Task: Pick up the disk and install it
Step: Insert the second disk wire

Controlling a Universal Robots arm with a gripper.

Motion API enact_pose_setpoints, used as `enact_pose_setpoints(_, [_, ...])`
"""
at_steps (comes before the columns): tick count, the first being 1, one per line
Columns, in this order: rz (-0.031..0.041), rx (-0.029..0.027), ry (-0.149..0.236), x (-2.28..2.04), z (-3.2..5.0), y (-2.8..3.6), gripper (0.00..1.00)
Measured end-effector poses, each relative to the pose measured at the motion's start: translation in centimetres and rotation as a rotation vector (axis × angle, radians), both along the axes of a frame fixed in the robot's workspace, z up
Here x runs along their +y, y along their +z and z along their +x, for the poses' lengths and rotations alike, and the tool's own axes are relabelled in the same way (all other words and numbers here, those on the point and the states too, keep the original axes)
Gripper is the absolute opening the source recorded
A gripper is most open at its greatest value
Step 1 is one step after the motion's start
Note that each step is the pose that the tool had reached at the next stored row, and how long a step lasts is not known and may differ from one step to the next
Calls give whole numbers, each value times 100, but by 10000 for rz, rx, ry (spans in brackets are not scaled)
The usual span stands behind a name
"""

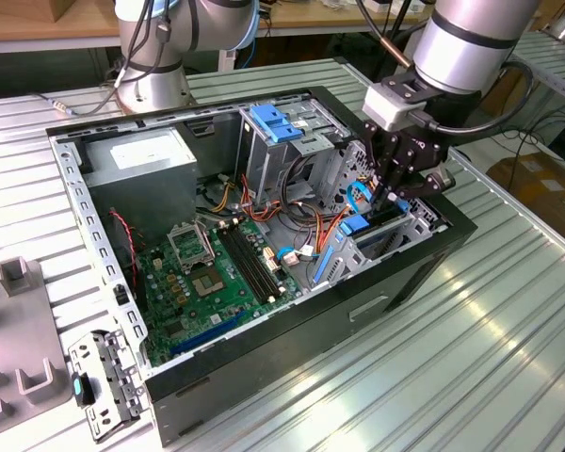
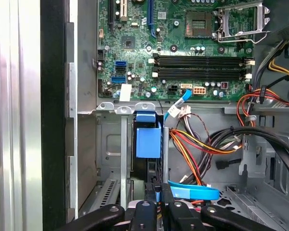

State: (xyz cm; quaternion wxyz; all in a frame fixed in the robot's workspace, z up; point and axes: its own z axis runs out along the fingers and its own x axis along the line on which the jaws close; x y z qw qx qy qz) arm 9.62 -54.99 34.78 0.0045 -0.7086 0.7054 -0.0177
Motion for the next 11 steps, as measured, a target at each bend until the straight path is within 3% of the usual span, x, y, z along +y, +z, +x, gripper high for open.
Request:
enact_pose_setpoints(6, [20,1,-2,-14,-1,-93,16])
enact_pose_setpoints(11, [33,1,0,-18,0,-99,16])
